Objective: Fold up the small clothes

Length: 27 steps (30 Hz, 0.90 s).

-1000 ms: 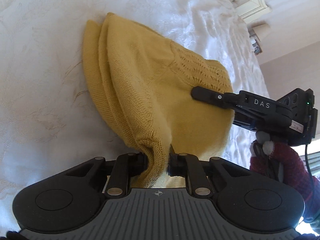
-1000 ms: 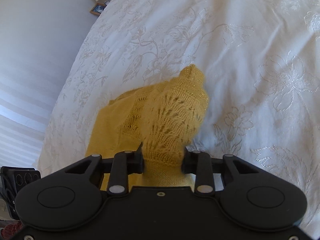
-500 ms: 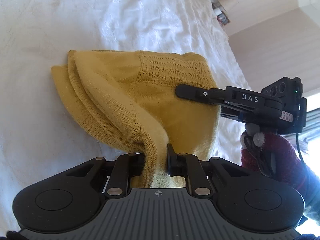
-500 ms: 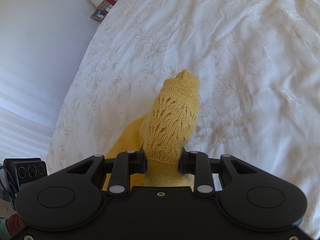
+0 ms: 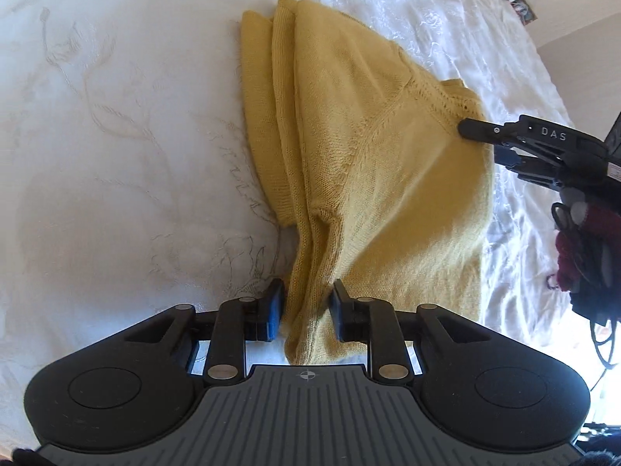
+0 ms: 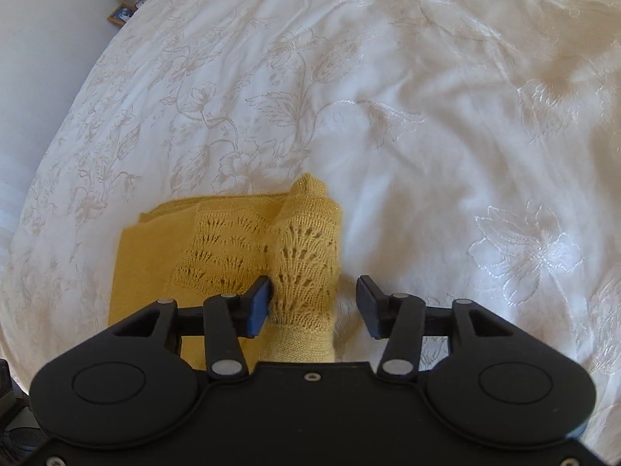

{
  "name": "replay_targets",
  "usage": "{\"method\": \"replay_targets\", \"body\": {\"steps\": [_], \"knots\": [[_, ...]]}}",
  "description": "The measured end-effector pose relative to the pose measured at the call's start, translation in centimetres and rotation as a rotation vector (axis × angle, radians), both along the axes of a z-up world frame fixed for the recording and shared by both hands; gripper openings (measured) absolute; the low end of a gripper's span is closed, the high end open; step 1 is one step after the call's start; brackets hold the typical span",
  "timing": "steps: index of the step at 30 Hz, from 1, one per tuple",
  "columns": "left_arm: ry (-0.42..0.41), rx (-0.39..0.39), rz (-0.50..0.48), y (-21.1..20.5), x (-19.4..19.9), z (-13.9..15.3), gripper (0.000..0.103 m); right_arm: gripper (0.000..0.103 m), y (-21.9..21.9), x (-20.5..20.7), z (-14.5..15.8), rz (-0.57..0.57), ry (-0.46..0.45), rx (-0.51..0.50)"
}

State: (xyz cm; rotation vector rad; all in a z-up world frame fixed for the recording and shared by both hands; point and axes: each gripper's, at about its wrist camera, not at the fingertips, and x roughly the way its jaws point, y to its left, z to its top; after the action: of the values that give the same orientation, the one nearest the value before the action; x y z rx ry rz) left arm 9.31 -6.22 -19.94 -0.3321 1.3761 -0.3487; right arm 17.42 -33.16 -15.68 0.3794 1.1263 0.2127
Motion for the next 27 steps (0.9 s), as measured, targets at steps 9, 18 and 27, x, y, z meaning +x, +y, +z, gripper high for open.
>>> {"method": "replay_targets", "body": {"steps": [9,18,27], "knots": [[-0.342,0.106,-0.055,-1.3,-0.7,7.0,0.041,0.08,-1.4,-2.5,2.8,0.024,-0.137,-0.027],[-0.413,0.157,-0.117,-7.2,6.3,4.8,0.041,0.084,-1.7,-3.8,2.4,0.038,-0.13,-0.081],[-0.323,0.318,-0.047,-4.5,8.9,0.5,0.043,0.086,-1.1,-2.2,1.6,0.059,-0.119,-0.083]]}}
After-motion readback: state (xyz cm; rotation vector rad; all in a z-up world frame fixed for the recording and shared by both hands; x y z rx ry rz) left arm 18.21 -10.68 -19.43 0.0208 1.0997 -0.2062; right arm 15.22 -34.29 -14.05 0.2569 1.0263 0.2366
